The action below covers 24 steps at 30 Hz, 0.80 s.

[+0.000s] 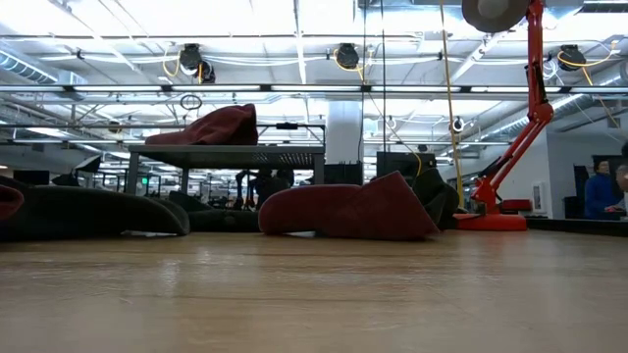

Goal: Pick & Place hat
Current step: Stack the top red cap on top of the red cap on the shelf

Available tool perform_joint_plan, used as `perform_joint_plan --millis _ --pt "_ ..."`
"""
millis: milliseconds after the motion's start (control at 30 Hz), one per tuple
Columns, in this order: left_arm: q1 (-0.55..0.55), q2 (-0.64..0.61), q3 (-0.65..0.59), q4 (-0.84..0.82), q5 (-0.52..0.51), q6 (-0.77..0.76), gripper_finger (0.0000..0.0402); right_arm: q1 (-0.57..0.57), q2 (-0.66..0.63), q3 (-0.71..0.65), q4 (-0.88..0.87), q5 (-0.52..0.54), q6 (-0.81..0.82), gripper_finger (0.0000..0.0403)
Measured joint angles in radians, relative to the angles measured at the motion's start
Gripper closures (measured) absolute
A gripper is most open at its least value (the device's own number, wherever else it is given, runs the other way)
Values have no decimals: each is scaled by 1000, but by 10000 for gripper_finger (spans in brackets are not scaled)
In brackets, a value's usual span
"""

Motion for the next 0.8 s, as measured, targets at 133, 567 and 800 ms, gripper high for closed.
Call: perform_joint_plan --millis 133,567,800 --pt "-82 91 0 0 -11 96 270 1 0 0 0 0 10 245" --pt "-201 366 0 2 1 291 270 10 -5 0 0 -1 80 245" --pt "-204 511 0 2 -35 322 260 10 -29 0 1 2 138 245"
